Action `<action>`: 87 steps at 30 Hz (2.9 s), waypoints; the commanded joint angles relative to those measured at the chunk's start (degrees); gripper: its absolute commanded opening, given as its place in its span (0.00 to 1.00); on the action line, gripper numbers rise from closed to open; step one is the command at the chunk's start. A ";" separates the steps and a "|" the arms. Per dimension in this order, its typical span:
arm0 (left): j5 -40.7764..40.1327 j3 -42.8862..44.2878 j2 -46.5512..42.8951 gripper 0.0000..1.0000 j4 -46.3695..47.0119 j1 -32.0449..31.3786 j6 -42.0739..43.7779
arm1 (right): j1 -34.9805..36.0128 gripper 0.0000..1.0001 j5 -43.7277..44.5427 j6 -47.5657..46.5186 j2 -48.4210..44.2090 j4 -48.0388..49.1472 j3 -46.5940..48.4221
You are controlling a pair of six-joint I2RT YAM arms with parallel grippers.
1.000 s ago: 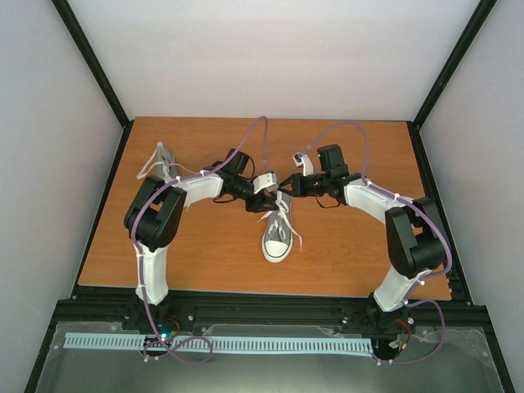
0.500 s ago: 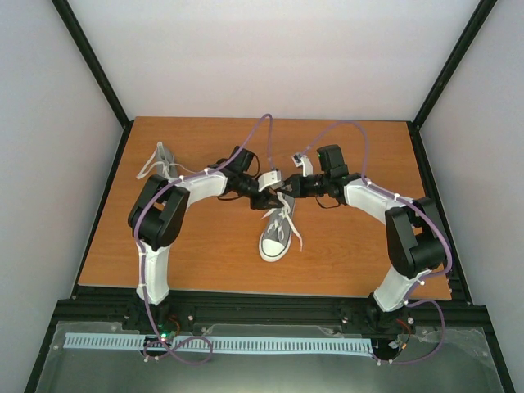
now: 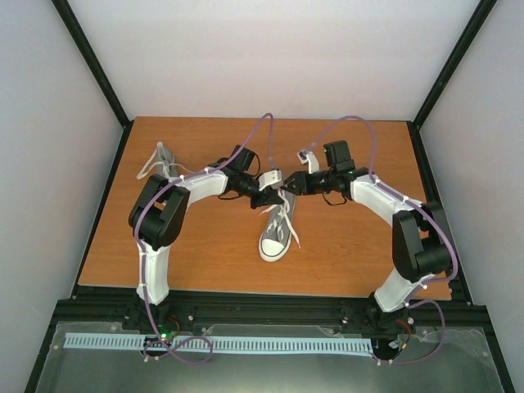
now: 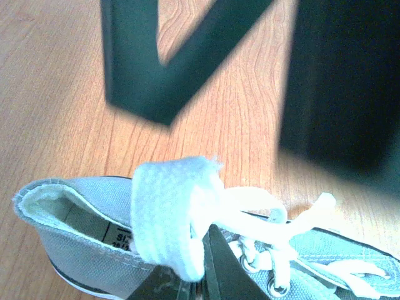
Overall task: Tie the shoes
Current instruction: Cross the shoelace with the shoelace.
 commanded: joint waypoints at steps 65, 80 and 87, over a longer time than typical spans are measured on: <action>0.78 3.76 1.35 0.16 -7.59 -0.89 9.43 | -2.05 0.03 -12.45 -5.22 1.50 0.91 -5.59; -0.61 3.84 1.59 0.01 -6.47 -0.98 8.17 | -2.11 0.09 -11.87 -7.23 1.67 -1.07 -4.27; -3.19 3.53 1.09 0.01 -4.89 -0.98 7.89 | -7.80 0.34 -11.31 -8.45 -0.24 -1.90 -4.65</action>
